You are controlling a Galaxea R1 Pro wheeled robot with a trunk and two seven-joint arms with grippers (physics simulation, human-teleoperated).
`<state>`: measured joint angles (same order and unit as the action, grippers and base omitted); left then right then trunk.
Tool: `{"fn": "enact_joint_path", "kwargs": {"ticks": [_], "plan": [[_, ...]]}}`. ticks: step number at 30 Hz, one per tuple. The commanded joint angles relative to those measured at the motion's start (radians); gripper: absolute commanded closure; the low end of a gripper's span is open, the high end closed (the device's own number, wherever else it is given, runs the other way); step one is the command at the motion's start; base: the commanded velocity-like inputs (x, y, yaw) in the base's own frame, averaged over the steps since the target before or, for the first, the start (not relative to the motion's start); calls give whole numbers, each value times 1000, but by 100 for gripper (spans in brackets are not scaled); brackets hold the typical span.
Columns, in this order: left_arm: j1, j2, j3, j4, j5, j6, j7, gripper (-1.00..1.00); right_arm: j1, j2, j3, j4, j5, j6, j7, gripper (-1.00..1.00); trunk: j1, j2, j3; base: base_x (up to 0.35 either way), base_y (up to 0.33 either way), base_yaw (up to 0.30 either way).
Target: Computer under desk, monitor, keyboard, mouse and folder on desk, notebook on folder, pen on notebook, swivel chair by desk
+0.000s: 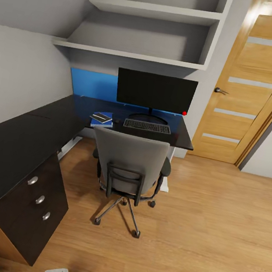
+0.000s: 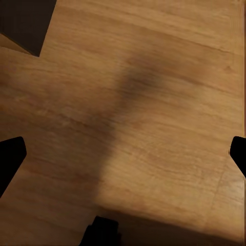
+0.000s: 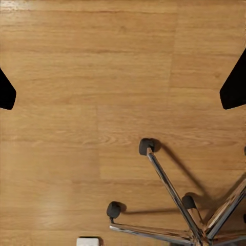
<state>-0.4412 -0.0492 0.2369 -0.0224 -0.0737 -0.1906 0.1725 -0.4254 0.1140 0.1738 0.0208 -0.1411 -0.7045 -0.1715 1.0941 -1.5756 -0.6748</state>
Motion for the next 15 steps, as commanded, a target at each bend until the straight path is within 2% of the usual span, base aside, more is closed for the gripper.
{"fn": "enact_joint_path", "kwargs": {"ticks": [1,15], "plan": [[-1,-1,6,1,-8,-3,4,-100,-1,2,9,2,-9,-4,-2,-100,-4,7,2,0,0,0],[-1,-3,6,1,-8,-1,3,-100,-1,13,7,2,-8,-3,-2,-100,-58,105,46,0,0,0]]}}
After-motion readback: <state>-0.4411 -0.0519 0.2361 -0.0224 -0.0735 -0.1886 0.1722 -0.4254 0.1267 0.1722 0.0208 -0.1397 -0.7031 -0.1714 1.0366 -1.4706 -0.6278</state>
